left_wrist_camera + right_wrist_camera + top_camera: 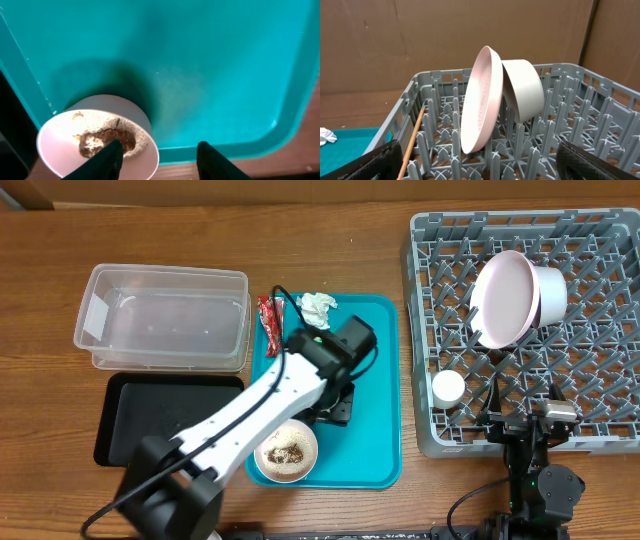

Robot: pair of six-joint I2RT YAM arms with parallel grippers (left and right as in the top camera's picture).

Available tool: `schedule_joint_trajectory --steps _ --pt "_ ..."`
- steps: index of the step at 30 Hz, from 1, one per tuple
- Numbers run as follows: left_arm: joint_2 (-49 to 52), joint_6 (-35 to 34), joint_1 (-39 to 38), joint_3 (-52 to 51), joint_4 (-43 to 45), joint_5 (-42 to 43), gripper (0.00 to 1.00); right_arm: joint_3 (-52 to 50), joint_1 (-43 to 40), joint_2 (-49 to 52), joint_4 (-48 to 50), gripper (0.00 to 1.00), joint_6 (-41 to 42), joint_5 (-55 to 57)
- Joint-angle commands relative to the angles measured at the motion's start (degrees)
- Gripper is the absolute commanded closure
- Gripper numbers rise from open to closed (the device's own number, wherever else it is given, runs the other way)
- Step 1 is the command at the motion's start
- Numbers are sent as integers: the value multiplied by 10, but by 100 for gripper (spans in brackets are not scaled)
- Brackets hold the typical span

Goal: Sort waste into correct bins and load items into the dishwasher
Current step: 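Reach the left gripper to the pink bowl and grasp its rim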

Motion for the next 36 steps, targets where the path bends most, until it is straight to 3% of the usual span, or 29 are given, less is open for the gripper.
schedule_joint_trajectory --steps 1,4,8,13,16,19,24,36 --pt "35 -42 -24 -3 -7 -13 50 -6 2 -6 2 0 -1 3" --pt "69 -42 -51 -3 -19 -23 50 -6 2 -6 2 0 0 3" --pt "101 -44 -70 -3 -21 -44 63 -6 2 -6 2 0 0 3" --pt "114 -52 -68 -3 -22 -54 66 -6 2 -6 2 0 0 3" --pt "111 -52 -69 -1 -22 -58 78 -6 2 -6 2 0 0 3" --pt "101 -58 -69 15 -46 -74 76 -6 2 -6 2 0 0 3" --pt "68 -99 -69 26 -84 -78 53 -6 2 -6 2 0 0 3" --pt "68 -136 -66 -71 -41 -72 52 -6 2 -6 2 0 0 3"
